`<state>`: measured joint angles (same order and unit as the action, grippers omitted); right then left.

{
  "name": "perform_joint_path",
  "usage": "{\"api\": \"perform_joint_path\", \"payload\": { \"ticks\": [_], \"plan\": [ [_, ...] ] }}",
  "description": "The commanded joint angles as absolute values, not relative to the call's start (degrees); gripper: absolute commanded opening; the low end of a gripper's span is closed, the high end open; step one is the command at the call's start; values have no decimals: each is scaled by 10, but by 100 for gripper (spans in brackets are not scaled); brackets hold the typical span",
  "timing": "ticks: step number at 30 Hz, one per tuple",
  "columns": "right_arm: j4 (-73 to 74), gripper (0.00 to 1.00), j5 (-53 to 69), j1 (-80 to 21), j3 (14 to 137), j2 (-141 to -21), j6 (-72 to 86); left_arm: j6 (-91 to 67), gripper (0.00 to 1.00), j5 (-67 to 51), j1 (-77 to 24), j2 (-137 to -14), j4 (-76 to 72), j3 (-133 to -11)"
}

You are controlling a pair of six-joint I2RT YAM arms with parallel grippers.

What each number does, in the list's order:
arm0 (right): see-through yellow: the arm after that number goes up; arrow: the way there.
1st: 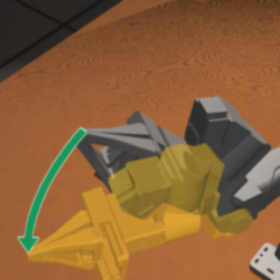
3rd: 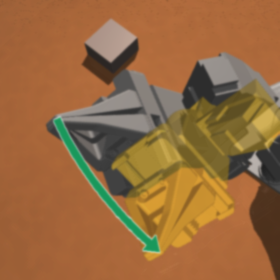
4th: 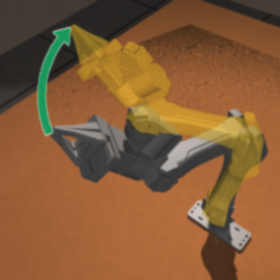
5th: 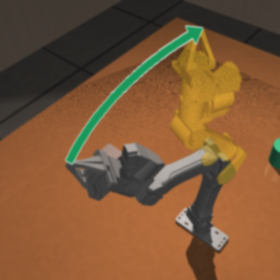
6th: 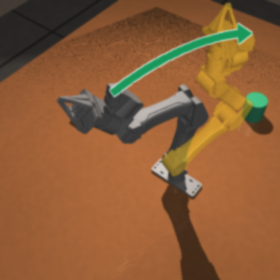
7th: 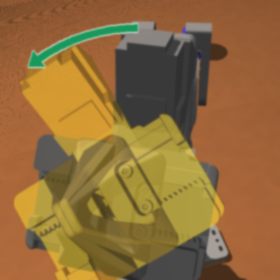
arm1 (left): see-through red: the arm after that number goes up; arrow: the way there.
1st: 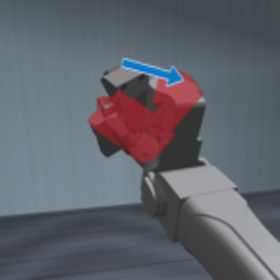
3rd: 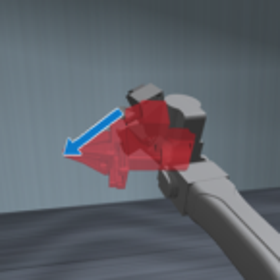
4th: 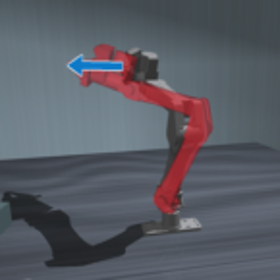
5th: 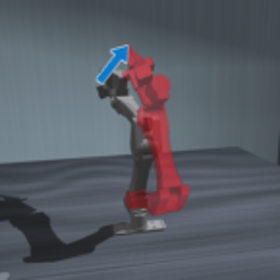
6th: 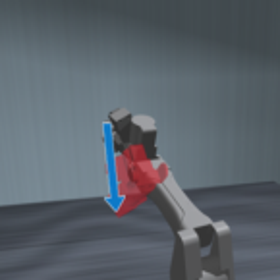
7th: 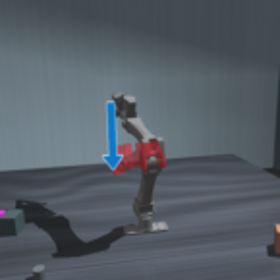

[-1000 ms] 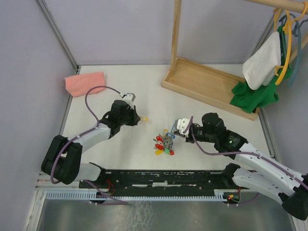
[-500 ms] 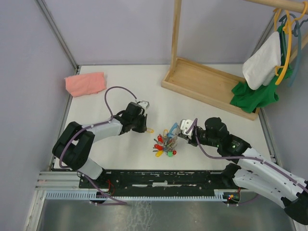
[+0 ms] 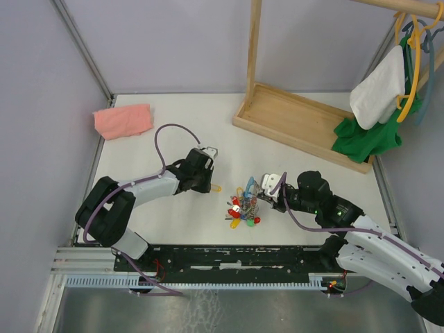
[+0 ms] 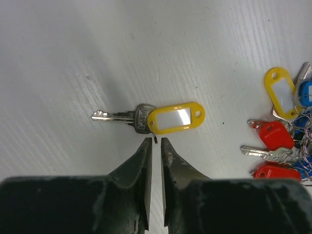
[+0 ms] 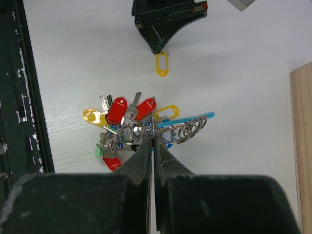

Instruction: Put the keys on the keyring

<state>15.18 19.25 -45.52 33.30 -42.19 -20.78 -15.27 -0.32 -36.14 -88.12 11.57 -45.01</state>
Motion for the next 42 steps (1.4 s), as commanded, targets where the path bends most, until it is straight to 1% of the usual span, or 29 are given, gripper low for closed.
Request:
{"api": "perform_joint_path", "payload": {
  "ticks": [1, 8, 13, 26, 29, 31, 33, 39, 42],
  "plan": [
    [114, 1, 198, -459, 337, -413, -201, -171, 18, 18, -364, -865, 113, -469],
    [116, 1, 201, -460, 337, -414, -201, -171, 18, 23, -366, -876, 100, -470],
    [123, 1, 202, -461, 340, -415, -203, -173, 22, 18, -372, -880, 97, -475],
    [124, 1, 214, -461, 341, -419, -205, -180, 21, 27, -376, -897, 88, -475],
    [124, 1, 216, -462, 341, -419, -205, -181, 18, 31, -375, -899, 85, -475],
    [124, 1, 216, -462, 342, -420, -205, -181, 9, 35, -375, -898, 81, -472],
    [125, 1, 217, -462, 341, -420, -204, -180, 3, 39, -375, -893, 81, -470],
    [133, 1, 216, -462, 350, -420, -210, -158, 3, 54, -375, -847, 95, -470],
    [140, 1, 216, -463, 358, -421, -215, -109, 3, 38, -383, -804, 87, -473]
  ]
}}
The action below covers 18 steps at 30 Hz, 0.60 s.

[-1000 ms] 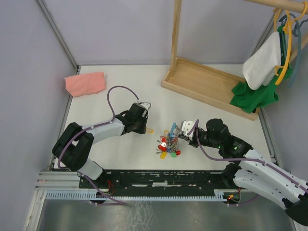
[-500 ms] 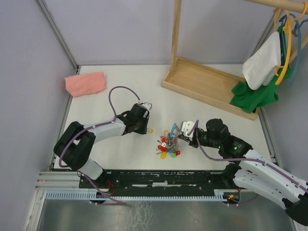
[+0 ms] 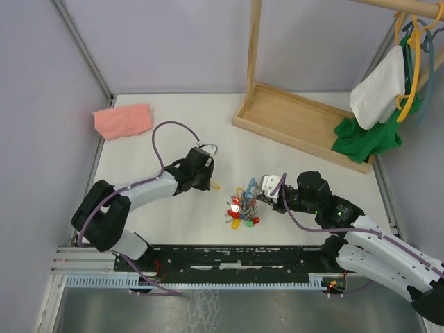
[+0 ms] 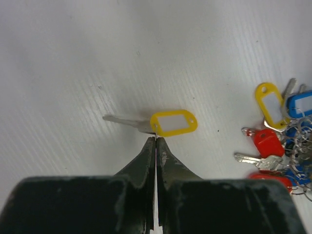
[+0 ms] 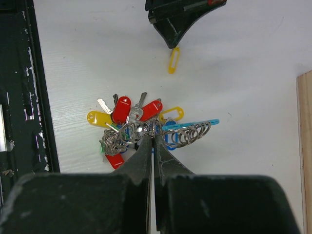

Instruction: Put the keys on the keyring

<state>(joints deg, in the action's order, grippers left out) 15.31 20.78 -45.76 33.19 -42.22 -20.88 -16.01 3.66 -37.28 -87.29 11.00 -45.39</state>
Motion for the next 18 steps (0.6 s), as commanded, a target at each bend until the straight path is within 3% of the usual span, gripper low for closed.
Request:
{"api": "perform_joint_path", "payload": {
  "ticks": [1, 11, 18],
  "plan": [
    [141, 1, 215, -462, 361, -423, -215, -83, 3, 38, -391, -785, 75, -472],
    [173, 1, 200, -462, 411, -441, -236, 84, 3, -65, -402, -614, -272, -280],
    [211, 1, 200, -463, 457, -474, -273, 161, 3, -154, -402, -570, -383, -207]
  ]
}}
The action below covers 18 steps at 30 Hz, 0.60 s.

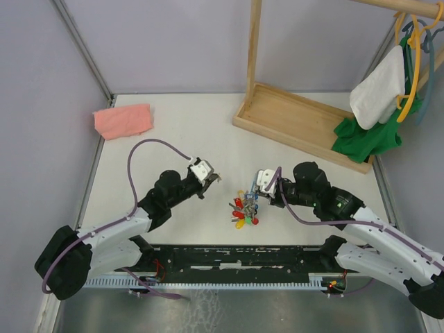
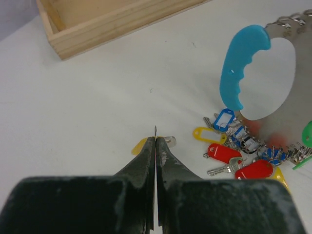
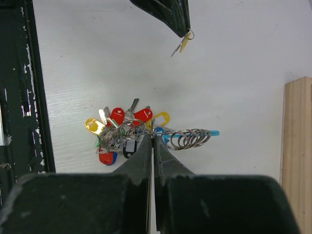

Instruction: Put the keys on the keyring

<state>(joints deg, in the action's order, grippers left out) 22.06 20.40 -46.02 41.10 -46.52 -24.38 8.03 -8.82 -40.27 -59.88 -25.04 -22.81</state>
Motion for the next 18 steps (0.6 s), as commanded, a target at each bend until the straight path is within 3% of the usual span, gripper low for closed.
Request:
{"api": "perform_joint_path", "payload": {
  "ticks": [1, 18],
  "plan": [
    [209, 1, 202, -462, 460, -476, -277, 172, 3, -166, -403, -566, -393, -200],
    [146, 1, 264, -462, 488, -549, -378, 343, 3, -349, -403, -515, -349, -199]
  ]
}}
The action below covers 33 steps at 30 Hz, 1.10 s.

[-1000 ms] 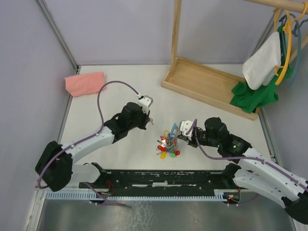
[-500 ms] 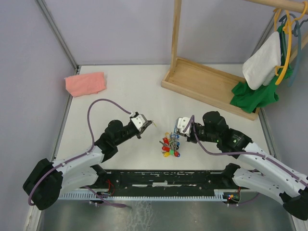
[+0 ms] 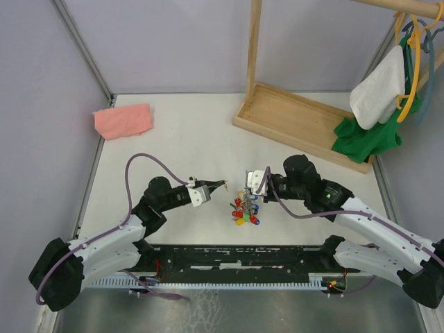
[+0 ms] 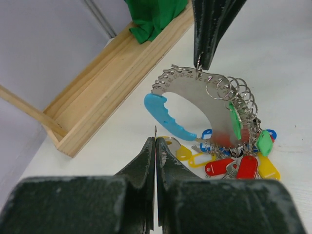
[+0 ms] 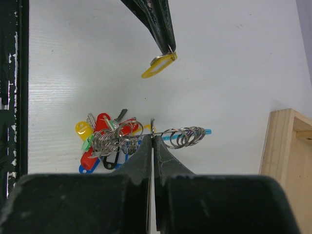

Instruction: Put the keys on the keyring

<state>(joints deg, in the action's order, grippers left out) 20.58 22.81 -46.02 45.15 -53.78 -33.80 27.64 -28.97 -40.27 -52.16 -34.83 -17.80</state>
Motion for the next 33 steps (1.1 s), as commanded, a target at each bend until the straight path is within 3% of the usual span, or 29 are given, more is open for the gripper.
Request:
{"api": "perform_joint_path", "payload": {
  "ticks": [1, 33],
  "plan": [
    [146, 1, 266, -463, 491, -553, -387, 348, 3, -354, -403, -516, -343, -203],
    [126, 1, 275, -488, 466, -583, -586, 371, 3, -314, -470, -538, -224, -279]
  ]
}}
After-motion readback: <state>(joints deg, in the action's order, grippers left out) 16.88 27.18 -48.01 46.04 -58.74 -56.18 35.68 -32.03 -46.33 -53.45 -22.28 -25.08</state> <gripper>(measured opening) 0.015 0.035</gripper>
